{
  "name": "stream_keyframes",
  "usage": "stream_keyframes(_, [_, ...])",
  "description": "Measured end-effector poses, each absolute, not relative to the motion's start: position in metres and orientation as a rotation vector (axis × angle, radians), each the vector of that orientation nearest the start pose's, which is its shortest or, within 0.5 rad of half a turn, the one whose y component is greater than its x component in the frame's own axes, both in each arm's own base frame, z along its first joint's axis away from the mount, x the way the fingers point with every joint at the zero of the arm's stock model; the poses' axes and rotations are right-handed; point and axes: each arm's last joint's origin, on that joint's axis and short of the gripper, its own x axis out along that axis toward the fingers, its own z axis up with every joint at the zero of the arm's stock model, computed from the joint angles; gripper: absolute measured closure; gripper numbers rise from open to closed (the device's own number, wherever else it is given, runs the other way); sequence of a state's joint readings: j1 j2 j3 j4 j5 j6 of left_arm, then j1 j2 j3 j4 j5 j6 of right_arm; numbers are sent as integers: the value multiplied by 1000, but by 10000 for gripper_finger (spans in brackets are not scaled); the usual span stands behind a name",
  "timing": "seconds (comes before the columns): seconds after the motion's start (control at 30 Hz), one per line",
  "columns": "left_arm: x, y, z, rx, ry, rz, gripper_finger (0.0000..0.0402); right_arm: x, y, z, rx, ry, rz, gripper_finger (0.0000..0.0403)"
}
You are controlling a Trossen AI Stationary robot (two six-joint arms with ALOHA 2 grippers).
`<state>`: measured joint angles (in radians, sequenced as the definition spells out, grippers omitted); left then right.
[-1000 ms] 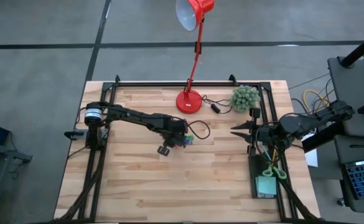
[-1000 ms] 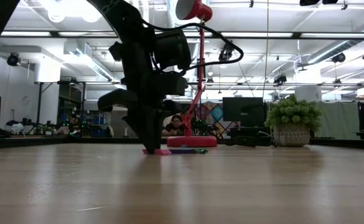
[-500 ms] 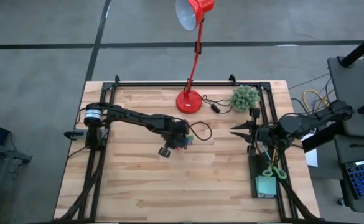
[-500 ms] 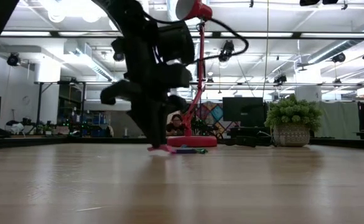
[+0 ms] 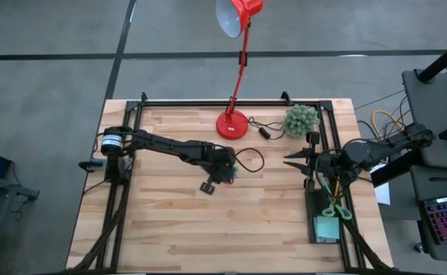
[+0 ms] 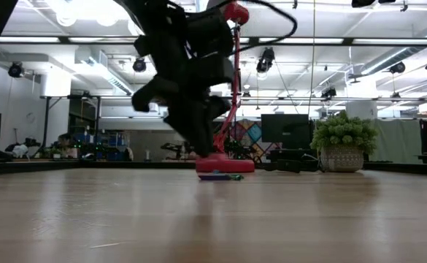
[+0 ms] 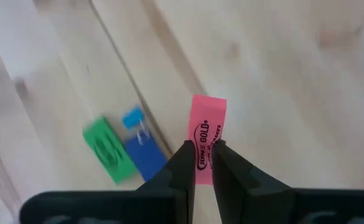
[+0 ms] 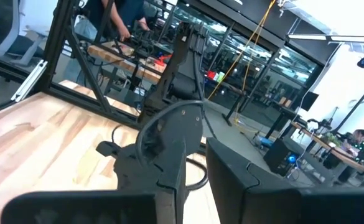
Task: Pick and place office supplies into organizer
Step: Put the pink eraser into the black desk organizer
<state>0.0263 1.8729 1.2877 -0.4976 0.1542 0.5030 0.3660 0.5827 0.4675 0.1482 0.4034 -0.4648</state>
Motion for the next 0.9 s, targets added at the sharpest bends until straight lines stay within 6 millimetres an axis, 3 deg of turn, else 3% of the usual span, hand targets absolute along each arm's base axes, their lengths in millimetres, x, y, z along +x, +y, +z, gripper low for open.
stream_keyframes(0.3, [407, -6, 214, 395, 732, -384, 380, 139, 41, 284, -448, -23, -45, 349])
stream_keyframes(0.57, [423, -10, 223, 415, 469, -396, 380, 129, 37, 292, -326, -86, -71, 349])
stream_keyframes(0.9, [434, -11, 242, 455, 243, -347, 380, 123, 35, 287, -363, -35, -62, 349])
